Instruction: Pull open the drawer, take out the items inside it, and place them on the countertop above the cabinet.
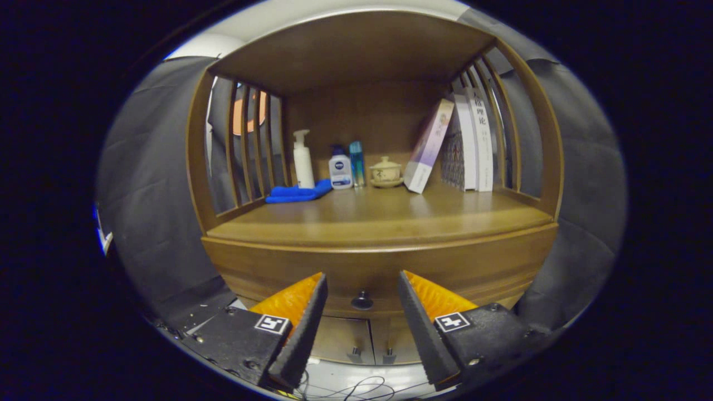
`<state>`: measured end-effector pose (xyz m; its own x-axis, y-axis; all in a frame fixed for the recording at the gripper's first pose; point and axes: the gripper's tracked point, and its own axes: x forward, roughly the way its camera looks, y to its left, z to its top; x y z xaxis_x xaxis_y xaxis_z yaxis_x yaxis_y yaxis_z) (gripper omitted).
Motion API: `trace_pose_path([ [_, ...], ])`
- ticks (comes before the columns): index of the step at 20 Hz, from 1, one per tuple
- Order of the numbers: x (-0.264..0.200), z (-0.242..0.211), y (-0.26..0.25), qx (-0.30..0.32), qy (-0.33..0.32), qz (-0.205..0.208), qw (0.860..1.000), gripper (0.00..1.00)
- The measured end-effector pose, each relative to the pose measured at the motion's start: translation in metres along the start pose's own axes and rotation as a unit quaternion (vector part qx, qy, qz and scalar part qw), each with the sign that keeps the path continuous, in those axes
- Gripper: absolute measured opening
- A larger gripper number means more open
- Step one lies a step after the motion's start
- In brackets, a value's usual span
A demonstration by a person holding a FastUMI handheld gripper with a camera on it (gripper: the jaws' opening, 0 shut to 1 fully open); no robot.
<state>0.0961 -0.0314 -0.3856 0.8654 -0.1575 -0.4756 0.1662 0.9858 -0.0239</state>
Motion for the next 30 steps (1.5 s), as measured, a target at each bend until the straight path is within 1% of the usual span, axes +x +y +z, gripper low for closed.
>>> trace_pose_path([
  [4,0.017,-0.017,0.002,0.005,0.010,-0.011,1.000,0.70],
  [5,0.021,-0.019,0.002,0.002,0.012,-0.014,1.000,0.64],
  [9,0.031,-0.021,0.000,0.000,0.006,-0.038,0.999,0.48],
  [11,0.034,-0.025,0.002,0.009,0.015,-0.044,0.999,0.36],
  [13,0.035,-0.024,0.002,0.019,0.011,-0.049,0.999,0.32],
  [19,0.033,-0.026,0.003,0.026,0.023,-0.040,0.999,0.22],
  [23,0.019,-0.031,0.000,0.013,0.023,-0.047,0.999,0.22],
  [27,-0.005,-0.039,0.003,0.013,0.027,-0.039,0.999,0.22],
  [30,-0.019,-0.044,0.003,0.003,0.031,-0.042,0.999,0.22],
])
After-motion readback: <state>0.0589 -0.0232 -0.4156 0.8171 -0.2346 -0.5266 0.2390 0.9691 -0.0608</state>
